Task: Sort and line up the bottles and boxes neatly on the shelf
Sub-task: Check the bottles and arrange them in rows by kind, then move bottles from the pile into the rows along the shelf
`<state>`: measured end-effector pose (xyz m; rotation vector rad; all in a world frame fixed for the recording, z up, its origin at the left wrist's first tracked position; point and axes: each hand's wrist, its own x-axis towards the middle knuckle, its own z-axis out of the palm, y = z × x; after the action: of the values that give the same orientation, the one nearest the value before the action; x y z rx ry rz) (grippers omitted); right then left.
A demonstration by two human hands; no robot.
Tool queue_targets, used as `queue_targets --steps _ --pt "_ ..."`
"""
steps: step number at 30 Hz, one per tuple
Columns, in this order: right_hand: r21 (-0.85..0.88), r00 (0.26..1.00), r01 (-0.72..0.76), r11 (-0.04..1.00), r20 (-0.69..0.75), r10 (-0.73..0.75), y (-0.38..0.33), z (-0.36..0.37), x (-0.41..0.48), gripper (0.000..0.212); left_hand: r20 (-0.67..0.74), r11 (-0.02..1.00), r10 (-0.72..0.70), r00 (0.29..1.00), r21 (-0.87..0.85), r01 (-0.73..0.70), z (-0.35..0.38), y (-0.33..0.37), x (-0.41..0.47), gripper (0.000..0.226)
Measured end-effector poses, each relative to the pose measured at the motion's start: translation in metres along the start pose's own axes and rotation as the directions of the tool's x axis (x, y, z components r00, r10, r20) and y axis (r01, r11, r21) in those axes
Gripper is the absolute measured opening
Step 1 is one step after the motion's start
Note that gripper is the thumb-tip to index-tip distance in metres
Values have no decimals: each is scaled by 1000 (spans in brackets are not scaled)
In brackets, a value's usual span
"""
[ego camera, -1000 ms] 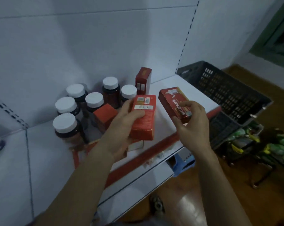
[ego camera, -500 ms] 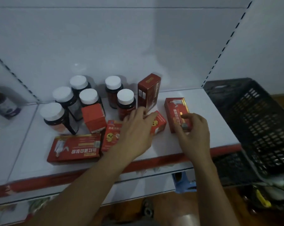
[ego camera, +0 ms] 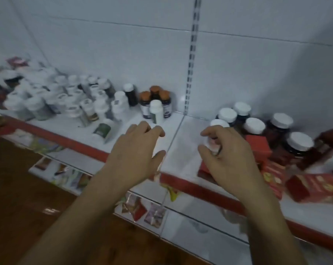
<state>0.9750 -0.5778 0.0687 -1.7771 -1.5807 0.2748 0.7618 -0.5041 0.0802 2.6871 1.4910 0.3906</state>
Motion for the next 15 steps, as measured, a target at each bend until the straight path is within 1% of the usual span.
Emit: queue_targets --steps 3,7,10,12,15 --pt "64 995 24 998 95 -30 -52 57 11 20 -47 993 -120 992 17 121 -16 -91 -26 42" --pt "140 989 51 989 134 -70 -114 128 22 20 -94 967 -251 963 7 253 -29 -193 -66 40" --pt "172 975 70 983 195 -103 -157 173 33 16 -107 941 -338 935 -24 337 -41 -250 -93 40" --pt "186 963 88 979 234 -131 -183 199 46 14 -105 927 -376 921 -55 372 -48 -282 -105 41" --pt "182 949 133 974 261 -178 -220 238 69 16 -132 909 -417 899 -84 409 -57 -327 -112 39"
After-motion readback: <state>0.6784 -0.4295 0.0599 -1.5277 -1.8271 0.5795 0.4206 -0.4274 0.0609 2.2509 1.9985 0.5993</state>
